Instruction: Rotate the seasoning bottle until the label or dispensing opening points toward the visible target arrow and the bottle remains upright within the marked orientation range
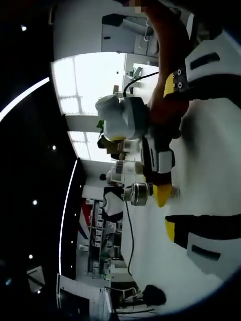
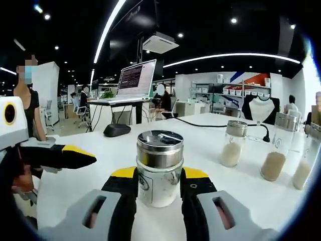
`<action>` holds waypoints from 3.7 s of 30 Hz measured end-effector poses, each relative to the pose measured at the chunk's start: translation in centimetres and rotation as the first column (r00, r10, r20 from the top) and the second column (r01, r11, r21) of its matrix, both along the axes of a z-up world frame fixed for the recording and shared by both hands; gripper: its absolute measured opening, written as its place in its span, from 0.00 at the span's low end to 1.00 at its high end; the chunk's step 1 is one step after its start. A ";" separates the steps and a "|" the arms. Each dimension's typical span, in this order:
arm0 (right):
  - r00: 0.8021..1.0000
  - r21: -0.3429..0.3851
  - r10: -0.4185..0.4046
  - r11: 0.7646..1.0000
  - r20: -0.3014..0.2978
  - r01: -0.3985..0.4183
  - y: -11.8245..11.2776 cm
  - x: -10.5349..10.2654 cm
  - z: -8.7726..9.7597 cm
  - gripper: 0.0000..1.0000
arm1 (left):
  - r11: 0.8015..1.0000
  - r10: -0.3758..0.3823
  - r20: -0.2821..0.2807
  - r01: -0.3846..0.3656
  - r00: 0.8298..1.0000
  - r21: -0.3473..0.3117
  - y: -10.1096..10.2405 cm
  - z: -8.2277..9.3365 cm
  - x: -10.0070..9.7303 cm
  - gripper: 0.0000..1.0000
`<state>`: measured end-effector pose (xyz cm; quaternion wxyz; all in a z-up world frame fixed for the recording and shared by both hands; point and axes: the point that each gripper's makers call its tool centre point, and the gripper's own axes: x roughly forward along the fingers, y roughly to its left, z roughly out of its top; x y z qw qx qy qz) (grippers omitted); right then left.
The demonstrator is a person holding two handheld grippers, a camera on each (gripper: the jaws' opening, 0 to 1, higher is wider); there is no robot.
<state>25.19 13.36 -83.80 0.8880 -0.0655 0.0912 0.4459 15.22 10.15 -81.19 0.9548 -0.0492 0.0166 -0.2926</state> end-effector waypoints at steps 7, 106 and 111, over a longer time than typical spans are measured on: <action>1.000 -0.005 -0.014 1.000 0.000 0.014 0.1 0.0 0.0 0.31 | 1.000 0.005 0.002 -0.005 1.000 0.009 -0.4 0.0 -0.5 0.99; 0.954 0.094 -0.291 0.954 0.075 0.284 -4.2 16.7 3.7 0.31 | 0.986 -0.013 0.007 0.012 1.000 0.165 0.3 -0.3 0.0 0.98; 0.962 0.132 -0.255 0.961 0.095 0.242 -4.4 14.7 5.9 0.31 | 0.985 -0.017 0.009 0.015 1.000 0.171 0.3 -0.4 0.0 0.96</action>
